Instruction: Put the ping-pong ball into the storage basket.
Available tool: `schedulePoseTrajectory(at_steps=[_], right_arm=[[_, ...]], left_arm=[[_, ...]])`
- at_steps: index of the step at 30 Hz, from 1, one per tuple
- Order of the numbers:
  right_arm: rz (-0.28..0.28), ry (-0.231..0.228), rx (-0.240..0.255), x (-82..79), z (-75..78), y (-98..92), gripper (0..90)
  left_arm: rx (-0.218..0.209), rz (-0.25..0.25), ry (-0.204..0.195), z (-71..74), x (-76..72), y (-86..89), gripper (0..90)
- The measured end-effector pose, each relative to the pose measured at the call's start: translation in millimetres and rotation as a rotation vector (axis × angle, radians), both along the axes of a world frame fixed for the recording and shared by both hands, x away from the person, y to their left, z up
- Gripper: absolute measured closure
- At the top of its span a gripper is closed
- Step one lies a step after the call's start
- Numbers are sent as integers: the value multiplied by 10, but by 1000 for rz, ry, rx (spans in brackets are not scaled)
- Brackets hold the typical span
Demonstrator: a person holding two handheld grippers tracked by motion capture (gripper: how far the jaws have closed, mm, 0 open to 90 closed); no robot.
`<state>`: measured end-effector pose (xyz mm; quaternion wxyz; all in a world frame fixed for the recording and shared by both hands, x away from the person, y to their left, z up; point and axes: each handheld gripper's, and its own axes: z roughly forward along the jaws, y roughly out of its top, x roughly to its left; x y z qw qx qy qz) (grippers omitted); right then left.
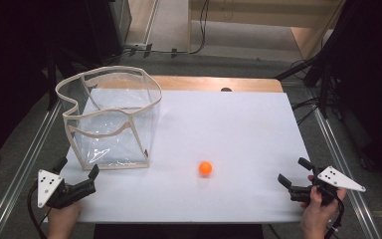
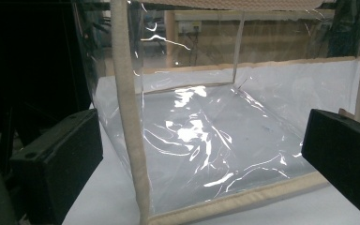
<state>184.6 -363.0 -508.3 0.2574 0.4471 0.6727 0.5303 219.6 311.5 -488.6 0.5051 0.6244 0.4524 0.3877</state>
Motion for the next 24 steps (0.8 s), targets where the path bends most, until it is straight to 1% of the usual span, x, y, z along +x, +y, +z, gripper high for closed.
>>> schedulePoseTrajectory(at_steps=[4, 6, 8, 10, 12, 13, 16, 22, 24], right_arm=[[12, -10, -9, 1, 64, 46, 0], [26, 1, -21, 18, 95, 78, 0], [37, 13, -47, 46, 129, 108, 0], [45, 15, -56, 66, 161, 145, 0], [49, 22, -56, 76, 178, 169, 0], [67, 33, -76, 102, 217, 210, 0], [94, 50, -98, 141, 279, 279, 0], [145, 71, -114, 223, 392, 421, 0], [157, 82, -128, 254, 426, 480, 0]], left_arm=[[0, 2, 0, -1, -3, 0, 0], [3, 1, 0, 0, -4, -1, 0], [4, 2, 0, -1, -4, -2, 0], [3, 3, 0, -1, -6, -1, 0], [3, 4, 0, -1, -7, -1, 0], [3, 4, 0, -2, -8, -1, 0], [3, 5, 0, -2, -9, 0, 0], [4, 5, 1, -2, -10, -1, 0], [4, 4, 1, -2, -10, -1, 0]])
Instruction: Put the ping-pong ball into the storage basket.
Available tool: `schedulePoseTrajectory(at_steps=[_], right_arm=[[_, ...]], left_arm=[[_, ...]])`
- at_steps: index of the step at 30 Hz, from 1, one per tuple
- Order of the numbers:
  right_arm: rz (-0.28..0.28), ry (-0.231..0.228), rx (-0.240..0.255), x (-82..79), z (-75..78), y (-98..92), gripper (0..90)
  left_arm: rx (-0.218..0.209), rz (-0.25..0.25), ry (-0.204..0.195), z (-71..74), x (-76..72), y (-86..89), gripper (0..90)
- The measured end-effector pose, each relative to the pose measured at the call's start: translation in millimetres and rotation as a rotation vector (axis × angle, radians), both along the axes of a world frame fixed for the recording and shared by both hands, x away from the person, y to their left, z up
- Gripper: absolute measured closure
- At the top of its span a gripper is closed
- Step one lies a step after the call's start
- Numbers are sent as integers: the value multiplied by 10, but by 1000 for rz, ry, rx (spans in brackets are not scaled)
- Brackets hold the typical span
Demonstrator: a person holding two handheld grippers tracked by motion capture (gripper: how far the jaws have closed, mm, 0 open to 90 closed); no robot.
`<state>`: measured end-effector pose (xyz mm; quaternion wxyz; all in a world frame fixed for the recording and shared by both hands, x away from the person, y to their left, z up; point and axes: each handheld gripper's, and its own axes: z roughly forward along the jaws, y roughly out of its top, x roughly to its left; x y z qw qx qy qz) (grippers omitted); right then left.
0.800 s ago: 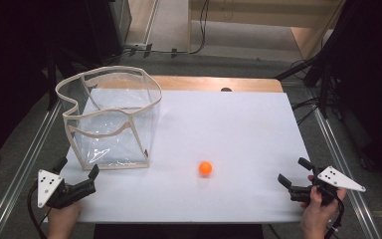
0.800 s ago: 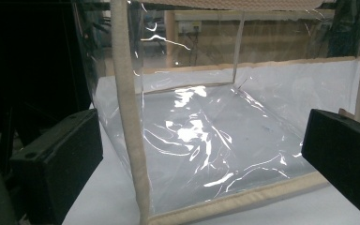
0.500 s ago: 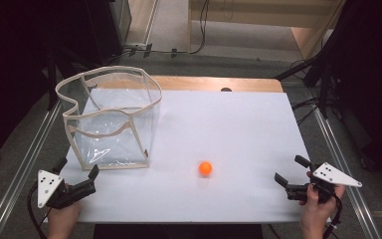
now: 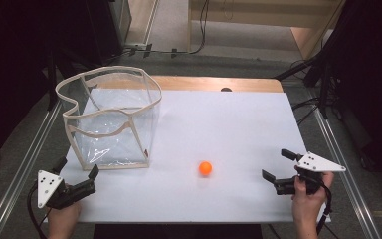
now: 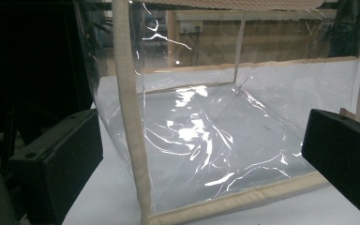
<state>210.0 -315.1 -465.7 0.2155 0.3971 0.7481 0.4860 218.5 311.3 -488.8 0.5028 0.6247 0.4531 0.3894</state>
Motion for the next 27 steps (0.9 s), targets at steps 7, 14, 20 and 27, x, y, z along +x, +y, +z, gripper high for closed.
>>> schedulePoseTrajectory(at_steps=[7, 14, 20, 27], right_arm=[[48, 11, -23, 117, 120, 160, 0], [102, 10, -44, 195, 262, 327, 0], [126, 13, -64, 255, 331, 431, 0], [157, 30, -88, 328, 378, 552, 0]], left_arm=[[-6, 0, 0, 0, 2, 9, 0], [-1, -4, 1, 0, 2, 4, 0], [-1, -4, 1, 0, 2, 4, 0], [2, -8, 1, 0, 2, 0, 0]])
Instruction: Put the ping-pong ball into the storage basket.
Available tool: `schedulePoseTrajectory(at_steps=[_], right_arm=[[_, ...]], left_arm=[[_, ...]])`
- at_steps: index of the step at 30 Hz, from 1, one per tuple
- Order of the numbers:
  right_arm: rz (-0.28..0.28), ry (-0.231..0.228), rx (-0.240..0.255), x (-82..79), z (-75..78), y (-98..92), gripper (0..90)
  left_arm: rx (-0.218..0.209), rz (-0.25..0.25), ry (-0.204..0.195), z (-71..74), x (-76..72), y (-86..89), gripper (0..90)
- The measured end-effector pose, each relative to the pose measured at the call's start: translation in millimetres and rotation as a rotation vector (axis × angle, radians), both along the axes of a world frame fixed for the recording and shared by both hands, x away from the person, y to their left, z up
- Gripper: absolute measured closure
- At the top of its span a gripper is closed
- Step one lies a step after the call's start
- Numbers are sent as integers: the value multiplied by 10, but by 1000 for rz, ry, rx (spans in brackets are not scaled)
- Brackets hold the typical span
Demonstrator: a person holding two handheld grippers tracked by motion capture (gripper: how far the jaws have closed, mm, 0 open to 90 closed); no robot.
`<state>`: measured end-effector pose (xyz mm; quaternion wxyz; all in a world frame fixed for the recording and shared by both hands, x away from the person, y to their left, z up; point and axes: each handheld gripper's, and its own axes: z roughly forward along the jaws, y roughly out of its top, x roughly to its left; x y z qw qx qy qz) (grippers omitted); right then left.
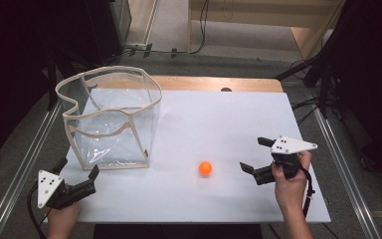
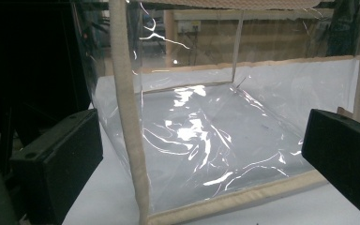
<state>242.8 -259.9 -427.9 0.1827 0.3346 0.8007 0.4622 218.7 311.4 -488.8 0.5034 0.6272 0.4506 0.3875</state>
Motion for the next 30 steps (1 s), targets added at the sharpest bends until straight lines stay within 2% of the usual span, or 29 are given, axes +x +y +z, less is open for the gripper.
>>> schedulePoseTrajectory(at_steps=[19, 30], right_arm=[[64, 42, -68, 175, 58, 326, 0], [103, 62, -113, 279, 41, 524, 0]], left_arm=[[3, -4, -2, -1, 2, -7, 0], [2, -7, -2, -1, 2, -5, 0]])
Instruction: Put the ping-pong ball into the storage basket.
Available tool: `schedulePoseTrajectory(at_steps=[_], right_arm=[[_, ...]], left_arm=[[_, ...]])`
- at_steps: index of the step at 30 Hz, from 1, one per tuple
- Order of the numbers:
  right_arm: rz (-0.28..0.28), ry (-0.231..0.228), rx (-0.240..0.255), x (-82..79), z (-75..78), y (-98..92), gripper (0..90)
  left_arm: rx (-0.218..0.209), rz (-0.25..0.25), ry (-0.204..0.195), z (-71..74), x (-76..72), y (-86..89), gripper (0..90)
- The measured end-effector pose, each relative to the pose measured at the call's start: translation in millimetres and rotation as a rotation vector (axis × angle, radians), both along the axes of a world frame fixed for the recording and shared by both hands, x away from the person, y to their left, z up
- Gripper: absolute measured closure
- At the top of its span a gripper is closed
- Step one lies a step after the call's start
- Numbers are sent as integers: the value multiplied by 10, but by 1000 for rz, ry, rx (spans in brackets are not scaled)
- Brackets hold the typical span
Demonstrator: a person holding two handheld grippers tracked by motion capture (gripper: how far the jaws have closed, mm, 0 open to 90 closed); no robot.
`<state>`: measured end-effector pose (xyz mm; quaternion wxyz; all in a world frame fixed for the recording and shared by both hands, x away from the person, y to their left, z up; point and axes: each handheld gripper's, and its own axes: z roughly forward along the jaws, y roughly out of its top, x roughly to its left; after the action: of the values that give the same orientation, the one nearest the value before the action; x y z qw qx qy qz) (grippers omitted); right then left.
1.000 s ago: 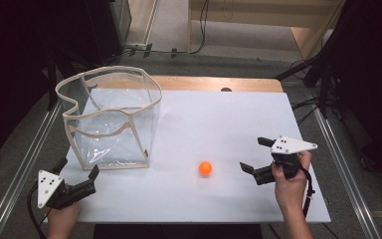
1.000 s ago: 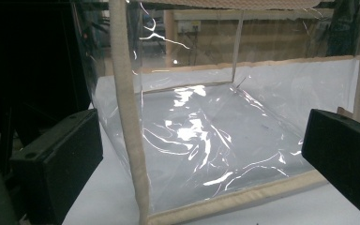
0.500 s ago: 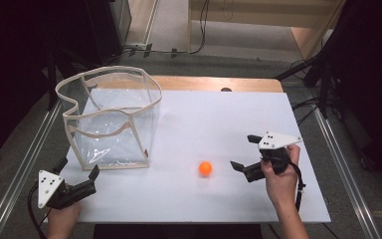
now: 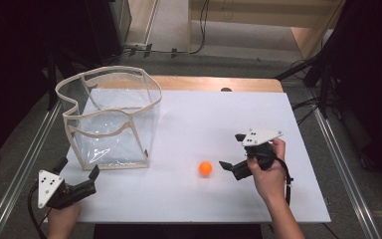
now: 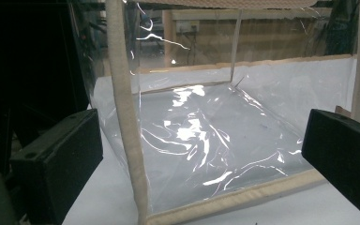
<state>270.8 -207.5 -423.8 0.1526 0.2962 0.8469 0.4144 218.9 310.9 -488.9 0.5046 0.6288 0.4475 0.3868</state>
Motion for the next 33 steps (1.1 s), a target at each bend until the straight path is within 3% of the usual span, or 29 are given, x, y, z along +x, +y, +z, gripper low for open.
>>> schedulePoseTrajectory(at_steps=[33], right_arm=[[113, 103, -142, 201, -111, 444, 0]], left_arm=[[18, -9, -1, 1, -4, -7, 0]])
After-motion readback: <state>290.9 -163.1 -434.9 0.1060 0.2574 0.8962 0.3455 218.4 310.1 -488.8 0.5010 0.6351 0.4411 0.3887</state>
